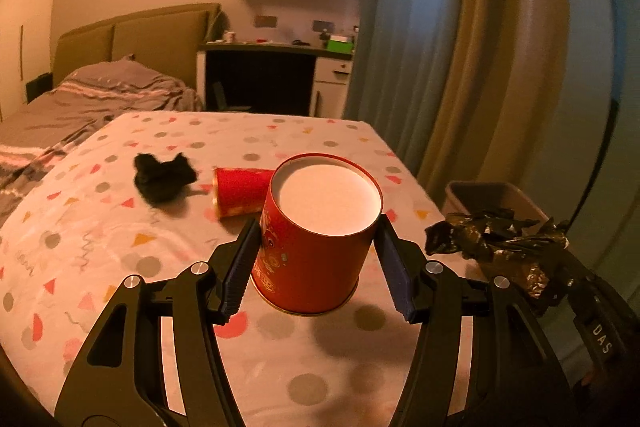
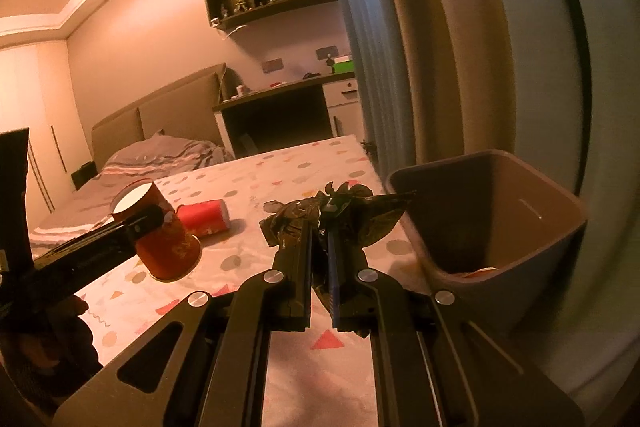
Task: Collect trash
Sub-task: 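Carry the red cup and black bag over the grey bin with both tools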
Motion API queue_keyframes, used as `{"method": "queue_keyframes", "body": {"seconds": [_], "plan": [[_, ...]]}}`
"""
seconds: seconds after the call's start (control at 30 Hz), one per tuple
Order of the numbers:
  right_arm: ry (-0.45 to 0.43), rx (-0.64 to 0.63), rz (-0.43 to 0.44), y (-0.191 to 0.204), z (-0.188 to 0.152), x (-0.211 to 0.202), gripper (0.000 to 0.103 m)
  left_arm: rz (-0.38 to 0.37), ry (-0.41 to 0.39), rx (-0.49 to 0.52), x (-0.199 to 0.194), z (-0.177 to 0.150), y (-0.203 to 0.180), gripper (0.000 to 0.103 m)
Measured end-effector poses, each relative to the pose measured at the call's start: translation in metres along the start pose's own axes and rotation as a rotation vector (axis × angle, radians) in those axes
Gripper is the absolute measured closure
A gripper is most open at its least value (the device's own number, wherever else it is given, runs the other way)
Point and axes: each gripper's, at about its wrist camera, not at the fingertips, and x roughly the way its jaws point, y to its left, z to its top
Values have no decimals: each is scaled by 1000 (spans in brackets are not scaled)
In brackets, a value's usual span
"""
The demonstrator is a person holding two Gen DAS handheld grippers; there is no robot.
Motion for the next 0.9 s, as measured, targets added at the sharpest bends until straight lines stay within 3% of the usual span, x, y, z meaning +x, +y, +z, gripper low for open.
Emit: {"method": "queue_keyframes", "body": {"seconds": [0.9], "plan": [[-98, 41, -193, -85, 31, -5, 95, -205, -9, 134, 43, 21, -120, 46]]}}
